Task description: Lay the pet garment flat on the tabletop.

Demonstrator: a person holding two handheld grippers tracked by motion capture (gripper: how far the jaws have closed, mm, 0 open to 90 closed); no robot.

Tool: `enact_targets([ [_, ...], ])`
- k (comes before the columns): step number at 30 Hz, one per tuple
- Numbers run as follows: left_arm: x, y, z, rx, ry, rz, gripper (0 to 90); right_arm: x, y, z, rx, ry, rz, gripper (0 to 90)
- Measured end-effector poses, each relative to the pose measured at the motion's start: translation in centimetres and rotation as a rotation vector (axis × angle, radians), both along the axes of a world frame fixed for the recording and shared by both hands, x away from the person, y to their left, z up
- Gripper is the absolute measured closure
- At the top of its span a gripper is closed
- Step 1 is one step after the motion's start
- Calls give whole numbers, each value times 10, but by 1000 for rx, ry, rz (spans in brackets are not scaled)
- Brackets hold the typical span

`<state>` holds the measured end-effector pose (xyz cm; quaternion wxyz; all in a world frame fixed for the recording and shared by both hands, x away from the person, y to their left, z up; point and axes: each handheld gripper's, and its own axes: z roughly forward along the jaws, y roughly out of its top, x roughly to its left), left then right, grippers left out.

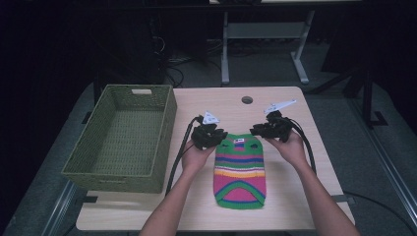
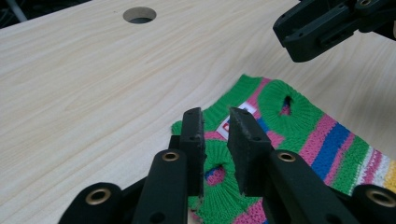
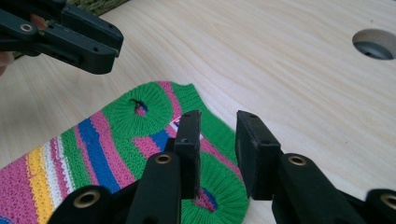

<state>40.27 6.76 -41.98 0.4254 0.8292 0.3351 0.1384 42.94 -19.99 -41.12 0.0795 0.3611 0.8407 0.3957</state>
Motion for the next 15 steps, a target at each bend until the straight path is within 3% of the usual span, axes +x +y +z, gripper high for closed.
enact_targets([
  [9,-11,-1,-2,4,15,-34,704,-13,-3,-9,-43,58,42,704],
  [15,-27,-1,-10,14,40,-70,686,-28,-6,-14,-50,65,69,693],
])
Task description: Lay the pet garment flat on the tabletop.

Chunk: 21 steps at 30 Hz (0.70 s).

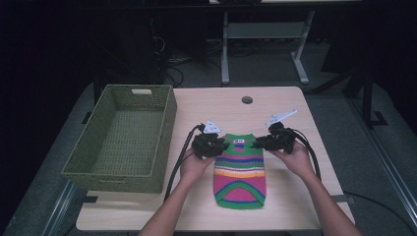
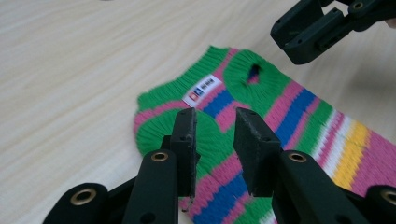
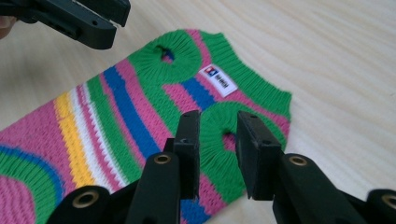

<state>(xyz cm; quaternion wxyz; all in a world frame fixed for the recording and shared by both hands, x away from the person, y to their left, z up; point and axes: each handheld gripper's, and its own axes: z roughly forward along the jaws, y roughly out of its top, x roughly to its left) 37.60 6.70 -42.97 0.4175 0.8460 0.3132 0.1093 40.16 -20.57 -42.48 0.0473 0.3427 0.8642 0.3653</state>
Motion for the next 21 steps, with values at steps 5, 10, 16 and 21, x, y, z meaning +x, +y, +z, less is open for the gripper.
enact_targets([
  [5,-10,1,-5,13,28,-42,701,-16,4,-5,-16,20,35,641],
  [10,-24,2,-13,51,70,-84,724,-32,10,-12,-46,49,74,669],
  [16,-26,0,-23,99,130,-117,723,-39,14,-25,-106,63,98,695],
  [21,-22,0,-30,124,149,-102,718,-35,15,-30,-92,70,85,673],
])
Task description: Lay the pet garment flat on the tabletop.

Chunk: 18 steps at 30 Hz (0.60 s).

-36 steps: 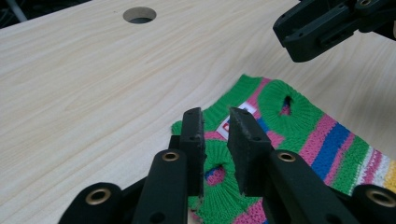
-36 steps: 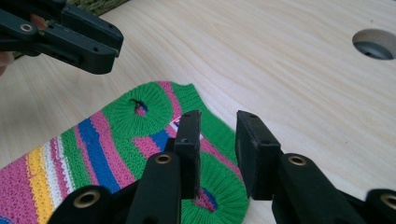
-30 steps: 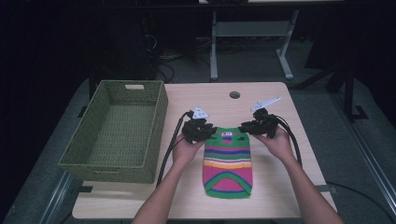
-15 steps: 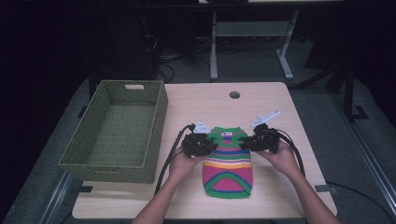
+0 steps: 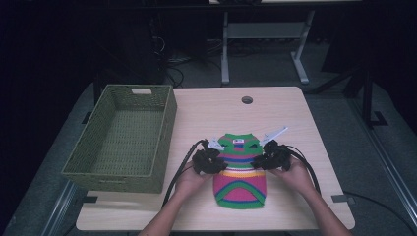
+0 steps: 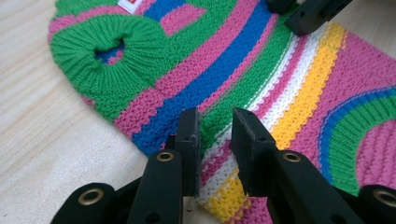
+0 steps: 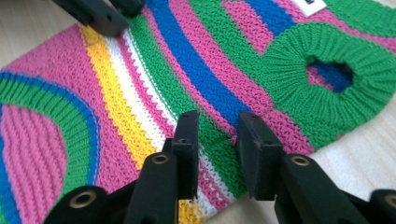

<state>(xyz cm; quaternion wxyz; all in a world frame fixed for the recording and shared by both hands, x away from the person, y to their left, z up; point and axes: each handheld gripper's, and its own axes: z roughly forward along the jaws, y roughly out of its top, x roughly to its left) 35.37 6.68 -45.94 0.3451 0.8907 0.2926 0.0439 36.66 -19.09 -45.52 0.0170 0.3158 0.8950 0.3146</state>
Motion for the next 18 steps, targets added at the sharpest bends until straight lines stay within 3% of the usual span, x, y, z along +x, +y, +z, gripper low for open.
enact_targets([
  [18,13,5,-4,-38,-11,53,685,12,0,-6,60,-16,-60,617],
])
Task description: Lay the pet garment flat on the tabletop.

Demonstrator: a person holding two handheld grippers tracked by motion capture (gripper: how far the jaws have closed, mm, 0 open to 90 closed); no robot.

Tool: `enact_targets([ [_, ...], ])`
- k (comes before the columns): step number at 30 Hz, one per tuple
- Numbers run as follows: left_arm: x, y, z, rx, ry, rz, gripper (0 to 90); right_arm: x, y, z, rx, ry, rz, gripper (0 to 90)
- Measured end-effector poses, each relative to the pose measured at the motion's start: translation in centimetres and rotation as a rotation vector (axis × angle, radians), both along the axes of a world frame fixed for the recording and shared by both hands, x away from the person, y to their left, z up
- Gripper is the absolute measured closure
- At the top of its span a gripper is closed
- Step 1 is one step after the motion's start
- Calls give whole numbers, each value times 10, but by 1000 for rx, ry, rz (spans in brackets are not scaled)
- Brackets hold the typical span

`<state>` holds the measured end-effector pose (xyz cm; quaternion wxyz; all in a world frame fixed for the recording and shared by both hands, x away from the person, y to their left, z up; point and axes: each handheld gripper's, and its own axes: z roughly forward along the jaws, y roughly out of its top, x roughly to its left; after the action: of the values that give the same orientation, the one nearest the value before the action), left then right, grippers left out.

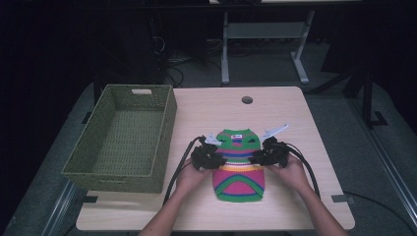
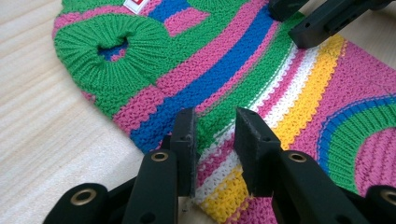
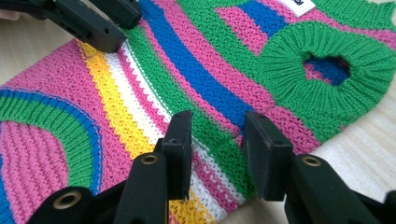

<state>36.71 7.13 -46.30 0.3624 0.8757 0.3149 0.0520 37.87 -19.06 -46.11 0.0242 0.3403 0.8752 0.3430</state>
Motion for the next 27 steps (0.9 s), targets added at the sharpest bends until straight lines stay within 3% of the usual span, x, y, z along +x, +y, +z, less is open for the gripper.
enact_targets([
  [8,0,1,1,2,-13,-1,651,2,0,-1,19,4,-10,601],
  [15,0,5,5,-21,-18,0,610,2,-3,2,43,1,-19,512],
  [27,-2,8,11,-50,-19,16,551,2,-8,6,51,7,-34,454],
])
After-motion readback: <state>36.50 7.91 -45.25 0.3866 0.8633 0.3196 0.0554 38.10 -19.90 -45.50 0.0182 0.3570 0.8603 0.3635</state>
